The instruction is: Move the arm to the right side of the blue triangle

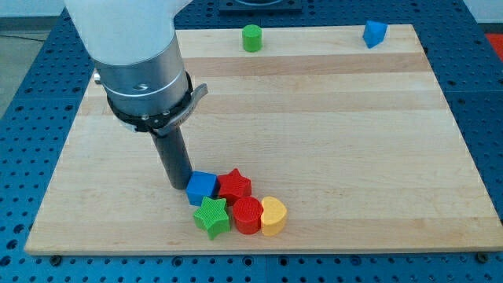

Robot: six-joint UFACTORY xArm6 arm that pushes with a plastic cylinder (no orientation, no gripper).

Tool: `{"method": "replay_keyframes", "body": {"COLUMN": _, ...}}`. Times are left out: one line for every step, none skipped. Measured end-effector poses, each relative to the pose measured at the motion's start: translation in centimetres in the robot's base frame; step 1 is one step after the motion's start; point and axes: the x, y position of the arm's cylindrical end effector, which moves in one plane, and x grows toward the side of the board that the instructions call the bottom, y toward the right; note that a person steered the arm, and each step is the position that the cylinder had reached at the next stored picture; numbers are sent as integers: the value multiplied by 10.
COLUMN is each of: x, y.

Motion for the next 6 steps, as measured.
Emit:
{"method": "replay_keyframes", "body": {"x": -27, "y": -2}}
{"method": "replay_keyframes", "body": {"x": -103, "y": 57}}
{"method": "replay_keyframes", "body": {"x": -157, "y": 161}}
{"method": "replay_keyframes", "body": {"x": -224, "y": 274}}
{"method": "replay_keyframes", "body": {"x": -284, "y": 375}}
{"method": "replay_keyframes", "body": {"x": -332, "y": 396}}
